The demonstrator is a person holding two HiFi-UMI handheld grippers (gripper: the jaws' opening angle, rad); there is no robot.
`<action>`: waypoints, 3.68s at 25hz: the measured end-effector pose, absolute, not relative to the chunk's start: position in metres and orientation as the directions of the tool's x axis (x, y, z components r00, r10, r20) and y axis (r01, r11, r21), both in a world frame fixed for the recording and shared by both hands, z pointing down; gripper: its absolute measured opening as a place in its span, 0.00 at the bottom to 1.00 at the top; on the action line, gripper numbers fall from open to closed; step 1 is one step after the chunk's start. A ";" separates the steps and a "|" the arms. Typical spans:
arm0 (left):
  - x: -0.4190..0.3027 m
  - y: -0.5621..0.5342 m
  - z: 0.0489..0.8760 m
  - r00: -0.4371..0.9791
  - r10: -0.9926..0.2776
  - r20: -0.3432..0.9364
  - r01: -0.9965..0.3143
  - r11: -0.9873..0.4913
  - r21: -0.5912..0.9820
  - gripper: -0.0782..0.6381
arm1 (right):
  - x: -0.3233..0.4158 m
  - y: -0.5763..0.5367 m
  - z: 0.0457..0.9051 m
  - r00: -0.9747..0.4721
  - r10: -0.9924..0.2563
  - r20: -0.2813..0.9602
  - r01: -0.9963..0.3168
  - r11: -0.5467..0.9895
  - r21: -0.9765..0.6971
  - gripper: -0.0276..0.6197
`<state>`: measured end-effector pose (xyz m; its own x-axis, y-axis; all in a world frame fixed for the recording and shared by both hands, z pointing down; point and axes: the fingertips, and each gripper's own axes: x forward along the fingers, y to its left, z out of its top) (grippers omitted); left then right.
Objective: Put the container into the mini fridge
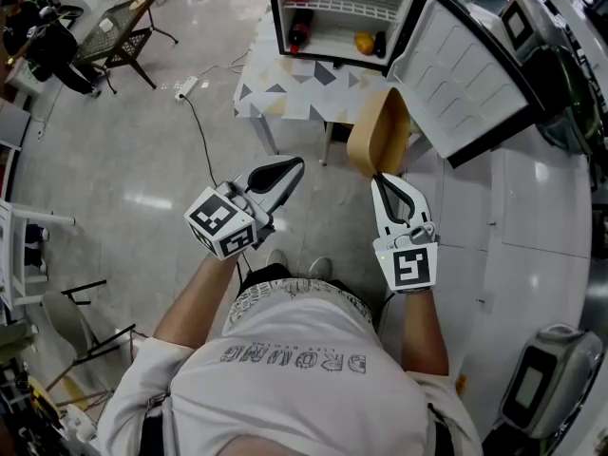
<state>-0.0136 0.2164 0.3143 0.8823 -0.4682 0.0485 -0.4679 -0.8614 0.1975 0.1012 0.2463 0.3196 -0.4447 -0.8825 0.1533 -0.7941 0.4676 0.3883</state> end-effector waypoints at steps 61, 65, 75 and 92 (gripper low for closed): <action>-0.060 -0.126 0.378 0.909 -0.404 0.103 -0.416 -0.868 0.272 0.12 | 0.051 -0.081 0.425 -0.401 -0.807 0.432 -0.743 0.563 0.362 0.06; -0.063 -0.141 0.385 0.911 -0.397 0.111 -0.412 -0.865 0.287 0.12 | 0.053 -0.098 0.438 -0.376 -0.797 0.472 -0.741 0.565 0.363 0.06; -0.062 -0.172 0.405 0.900 -0.413 0.139 -0.436 -0.850 0.295 0.12 | 0.063 -0.141 0.467 -0.368 -0.771 0.519 -0.722 0.589 0.362 0.06; -0.020 -0.203 0.440 0.854 -0.490 0.174 -0.519 -0.796 0.312 0.12 | 0.085 -0.215 0.513 -0.436 -0.714 0.547 -0.612 0.681 0.401 0.06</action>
<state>-0.0204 -0.2034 0.4395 0.8544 -0.4896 0.1739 -0.5194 -0.7957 0.3116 0.0850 -0.2154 0.5132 -0.4363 -0.7142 0.5473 -0.6122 0.6814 0.4010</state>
